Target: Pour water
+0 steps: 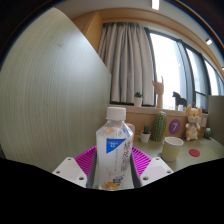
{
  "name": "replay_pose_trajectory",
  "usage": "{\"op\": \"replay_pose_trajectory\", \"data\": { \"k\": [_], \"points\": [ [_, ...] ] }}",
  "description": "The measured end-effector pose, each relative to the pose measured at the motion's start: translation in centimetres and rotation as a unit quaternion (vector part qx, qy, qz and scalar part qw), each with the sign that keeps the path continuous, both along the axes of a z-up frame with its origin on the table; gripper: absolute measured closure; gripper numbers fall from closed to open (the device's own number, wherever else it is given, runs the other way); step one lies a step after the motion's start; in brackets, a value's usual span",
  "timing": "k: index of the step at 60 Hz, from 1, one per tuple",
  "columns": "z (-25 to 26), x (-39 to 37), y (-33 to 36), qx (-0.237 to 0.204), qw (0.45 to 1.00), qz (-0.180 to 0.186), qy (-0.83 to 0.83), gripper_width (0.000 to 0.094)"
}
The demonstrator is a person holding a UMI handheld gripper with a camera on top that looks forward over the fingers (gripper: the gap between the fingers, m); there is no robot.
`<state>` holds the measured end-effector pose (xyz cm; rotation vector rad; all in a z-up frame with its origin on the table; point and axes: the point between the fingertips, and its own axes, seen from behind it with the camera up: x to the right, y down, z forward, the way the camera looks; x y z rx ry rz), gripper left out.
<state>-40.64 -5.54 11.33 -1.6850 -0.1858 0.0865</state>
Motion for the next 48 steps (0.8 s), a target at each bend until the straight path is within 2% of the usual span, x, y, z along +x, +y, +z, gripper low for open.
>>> {"op": "replay_pose_trajectory", "data": {
  "k": [7,8,11,12,18,23,33,40,48],
  "points": [
    [0.1,0.1,-0.1,-0.005,1.0,-0.009,0.023,0.0524],
    [0.2,0.1,-0.1,-0.003,1.0,-0.008,0.023,0.0567],
    [0.2,0.1,-0.2,-0.003,1.0,-0.005,0.027,0.0572],
    [0.2,0.1,-0.2,-0.003,1.0,-0.005,0.03,0.0604],
    [0.2,0.2,-0.1,-0.004,0.999,0.002,0.033,0.0604],
    [0.9,1.2,0.7,-0.007,0.999,-0.008,0.053,0.0605],
    [3.7,3.9,4.9,-0.016,0.981,-0.013,0.195,0.0602],
    [5.9,5.7,8.1,-0.024,0.942,-0.009,0.334,0.0604],
    [7.5,8.0,11.2,-0.031,0.862,-0.012,0.507,0.0602]
  ]
}}
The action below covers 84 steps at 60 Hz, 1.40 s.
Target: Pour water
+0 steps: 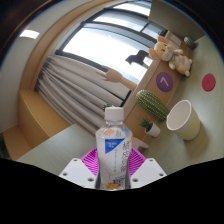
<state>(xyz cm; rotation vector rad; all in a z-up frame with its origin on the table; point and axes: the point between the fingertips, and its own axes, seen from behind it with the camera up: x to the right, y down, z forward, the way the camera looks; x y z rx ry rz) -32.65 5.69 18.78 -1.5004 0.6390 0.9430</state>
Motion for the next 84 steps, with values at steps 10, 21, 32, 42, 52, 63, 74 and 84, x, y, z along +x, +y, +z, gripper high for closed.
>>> {"op": "replay_pose_trajectory", "data": {
  "k": [10,21,32,42,52,63,74,84],
  "points": [
    [1.0,4.0,2.9,0.001,0.969,-0.019,0.246,0.0601],
    [1.8,7.6,4.8,0.012,0.895,-0.031,0.446,0.0604],
    [0.9,10.7,5.5,0.019,0.819,-0.057,0.57,0.0601],
    [-0.6,12.4,5.8,0.029,0.736,-0.072,0.672,0.0604],
    [-0.5,11.9,5.7,0.029,0.723,-0.067,0.687,0.0602],
    [2.1,10.5,5.3,0.023,0.798,-0.053,0.599,0.0602],
    [7.8,8.8,4.8,0.034,0.961,-0.021,0.274,0.0597],
    [13.2,11.7,3.5,0.077,0.994,-0.047,-0.062,0.0573]
  ]
}}
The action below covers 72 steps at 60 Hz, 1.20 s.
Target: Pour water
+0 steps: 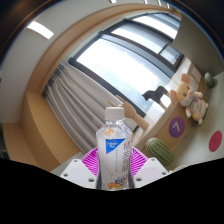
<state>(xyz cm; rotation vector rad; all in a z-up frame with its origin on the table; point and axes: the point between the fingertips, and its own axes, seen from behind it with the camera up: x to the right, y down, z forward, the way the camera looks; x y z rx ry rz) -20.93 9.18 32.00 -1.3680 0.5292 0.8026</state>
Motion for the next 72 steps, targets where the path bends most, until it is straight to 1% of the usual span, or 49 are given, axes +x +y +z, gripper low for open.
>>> {"op": "replay_pose_trajectory", "data": {
  "k": [3,6,9,12,15,19,24,30,36,44,53,54,55,56,58,65,66,68,72],
  "points": [
    [0.6,1.4,-0.3,0.006,0.995,-0.024,-0.095,0.0574],
    [1.4,3.3,-0.4,0.0,0.983,-0.052,-0.178,0.0575],
    [1.9,5.7,-0.7,-0.007,0.964,-0.091,-0.248,0.0574],
    [2.0,9.0,-1.0,-0.02,0.943,-0.139,-0.303,0.0575],
    [1.8,11.6,-1.5,-0.032,0.918,-0.174,-0.354,0.0558],
    [0.7,14.5,-1.5,-0.057,0.896,-0.196,-0.395,0.0557],
    [-1.4,18.2,-1.5,-0.072,0.884,-0.214,-0.409,0.0558],
    [-5.2,21.7,-0.2,-0.098,0.874,-0.23,-0.418,0.0558],
    [-9.9,25.0,0.0,-0.142,0.861,-0.238,-0.426,0.0557],
    [-16.1,26.1,1.7,-0.181,0.86,-0.215,-0.427,0.0558],
    [-21.0,25.7,2.3,-0.2,0.869,-0.19,-0.411,0.0557],
    [-21.2,25.6,2.1,-0.198,0.869,-0.19,-0.411,0.0553],
    [-20.6,25.8,2.1,-0.185,0.871,-0.199,-0.41,0.0552],
    [-20.7,25.9,2.0,-0.182,0.872,-0.204,-0.406,0.0548],
    [-21.0,26.0,1.7,-0.191,0.873,-0.205,-0.399,0.0547],
    [-20.8,26.0,1.3,-0.175,0.879,-0.212,-0.391,0.0547],
    [-20.8,26.0,1.3,-0.174,0.879,-0.212,-0.39,0.0529],
    [-20.7,26.1,1.3,-0.175,0.878,-0.213,-0.391,0.0523],
    [-20.7,26.0,1.3,-0.177,0.878,-0.212,-0.392,0.0455]
  ]
}}
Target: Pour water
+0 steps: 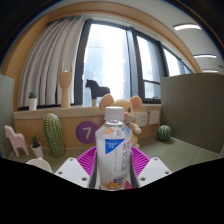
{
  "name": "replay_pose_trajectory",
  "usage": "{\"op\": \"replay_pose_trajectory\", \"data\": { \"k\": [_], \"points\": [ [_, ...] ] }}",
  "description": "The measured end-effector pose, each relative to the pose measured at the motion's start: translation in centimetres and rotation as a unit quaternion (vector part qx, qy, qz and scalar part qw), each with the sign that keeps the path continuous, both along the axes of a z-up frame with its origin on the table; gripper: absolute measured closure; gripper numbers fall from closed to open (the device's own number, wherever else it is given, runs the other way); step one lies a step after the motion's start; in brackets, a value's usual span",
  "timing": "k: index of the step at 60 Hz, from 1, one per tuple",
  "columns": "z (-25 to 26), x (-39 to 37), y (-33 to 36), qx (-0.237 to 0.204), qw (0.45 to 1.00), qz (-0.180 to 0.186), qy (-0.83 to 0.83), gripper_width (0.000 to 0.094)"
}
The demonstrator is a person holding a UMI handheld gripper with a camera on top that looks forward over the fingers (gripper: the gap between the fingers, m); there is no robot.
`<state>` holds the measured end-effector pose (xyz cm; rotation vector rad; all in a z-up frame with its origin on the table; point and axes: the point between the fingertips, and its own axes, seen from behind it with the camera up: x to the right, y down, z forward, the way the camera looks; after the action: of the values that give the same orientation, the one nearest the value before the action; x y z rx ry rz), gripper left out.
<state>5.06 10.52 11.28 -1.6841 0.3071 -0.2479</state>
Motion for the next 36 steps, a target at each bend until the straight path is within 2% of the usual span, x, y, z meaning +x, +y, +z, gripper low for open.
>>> {"op": "replay_pose_trajectory", "data": {
  "k": [4,8,11,32,36],
  "points": [
    [-0.3,0.1,0.0,-0.004,1.0,-0.005,0.008,0.0385],
    [-1.6,0.5,-0.9,-0.03,0.999,-0.008,0.016,0.0197],
    [-2.4,0.2,-1.7,-0.046,0.999,-0.007,0.02,0.0131],
    [-3.0,-5.9,-12.8,-0.065,0.997,0.016,0.028,0.0134],
    [-2.4,-8.0,-15.3,-0.067,0.997,0.033,0.027,0.0134]
  ]
}}
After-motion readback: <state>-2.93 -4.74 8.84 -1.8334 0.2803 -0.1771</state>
